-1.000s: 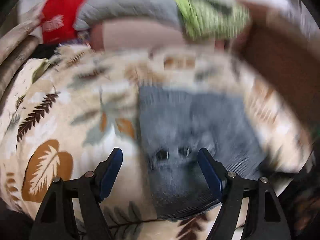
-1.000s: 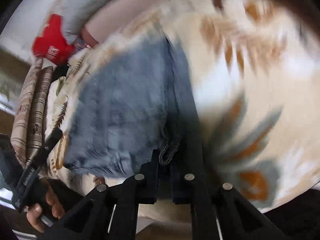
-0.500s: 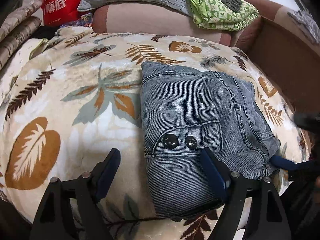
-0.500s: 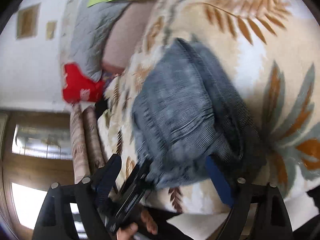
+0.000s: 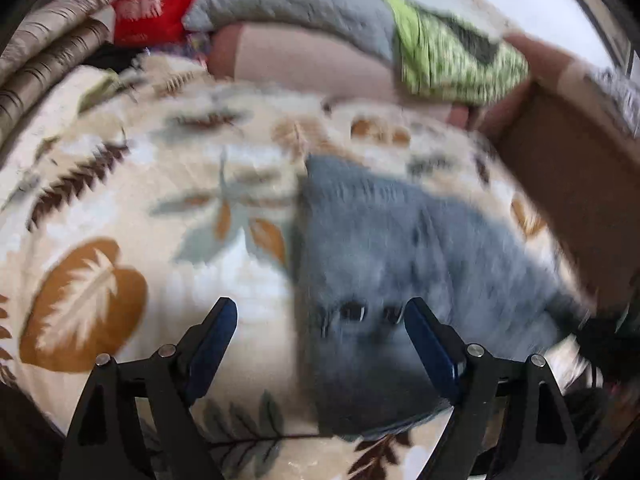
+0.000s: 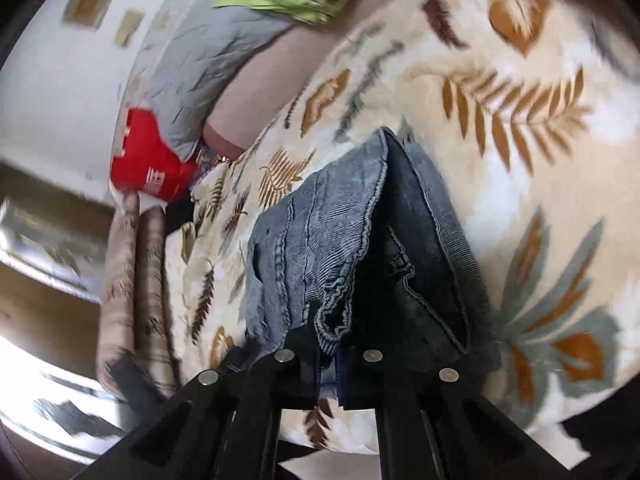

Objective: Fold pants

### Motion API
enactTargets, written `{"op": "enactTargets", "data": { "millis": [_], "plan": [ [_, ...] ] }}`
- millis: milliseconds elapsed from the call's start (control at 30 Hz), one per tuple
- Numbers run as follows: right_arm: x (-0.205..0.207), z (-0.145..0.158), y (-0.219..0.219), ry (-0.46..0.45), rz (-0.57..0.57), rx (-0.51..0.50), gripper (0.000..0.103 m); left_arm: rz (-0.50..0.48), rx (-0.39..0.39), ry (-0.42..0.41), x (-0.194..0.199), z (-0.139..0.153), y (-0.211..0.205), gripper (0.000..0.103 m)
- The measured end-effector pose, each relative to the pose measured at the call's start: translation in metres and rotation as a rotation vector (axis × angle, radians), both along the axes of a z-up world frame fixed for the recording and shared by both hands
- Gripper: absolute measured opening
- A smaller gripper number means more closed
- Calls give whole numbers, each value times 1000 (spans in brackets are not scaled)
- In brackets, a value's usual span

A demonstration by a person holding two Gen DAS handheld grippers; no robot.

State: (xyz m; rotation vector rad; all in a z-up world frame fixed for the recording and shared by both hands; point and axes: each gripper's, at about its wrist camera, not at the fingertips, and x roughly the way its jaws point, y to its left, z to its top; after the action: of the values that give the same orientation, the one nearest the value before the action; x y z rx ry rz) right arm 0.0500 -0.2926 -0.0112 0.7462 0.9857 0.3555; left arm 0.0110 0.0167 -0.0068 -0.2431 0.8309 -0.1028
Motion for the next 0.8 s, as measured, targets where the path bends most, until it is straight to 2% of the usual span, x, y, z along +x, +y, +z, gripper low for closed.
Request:
{"op": "enactTargets", "data": {
  "millis": [67,100,167,200,233,267,400,500,567,633,700,733,767,800],
  "plan": [
    [-9,-18,-3,31,-5,-58,5,12,13,-28,0,9,-4,87],
    [-8,-40,-5,81,-2,-35,5,-1,53,-11,4,5,-12,88],
    [-7,-67,-9,120,-21,29,5,-63,180,97,16,-24,-32,88],
    [-7,-70,-13,114,-34,65,8,-80,234,129,17,-40,-41,88],
    [-8,-66,-15,114,-27,73,10,-68,255,79,12,-43,-42,90],
    [-7,-61,-13,115,-14,56,11,-70,268,68,10,-42,-42,91],
    [-18,-36,-32,115,-29,-2,16,-80,276,71,12,-42,-42,91],
    [-22,3,-34,20,-55,-3,16,-79,269,67,12,-42,-42,91],
    [-10,22,-19,-34,3,34,16,-81,269,65,11,-43,-42,91],
    [0,26,-8,-64,48,63,19,-81,265,64,11,-44,-41,91],
    [16,2,1,-16,74,85,20,-83,257,66,11,-44,-39,91],
    [20,-16,2,27,68,43,20,-84,245,69,12,-43,-38,91],
    [23,-45,0,115,48,-18,16,-89,221,79,12,-40,-35,90],
    [23,-67,-4,157,33,31,0,-89,200,84,10,-36,-33,90]
  ]
}}
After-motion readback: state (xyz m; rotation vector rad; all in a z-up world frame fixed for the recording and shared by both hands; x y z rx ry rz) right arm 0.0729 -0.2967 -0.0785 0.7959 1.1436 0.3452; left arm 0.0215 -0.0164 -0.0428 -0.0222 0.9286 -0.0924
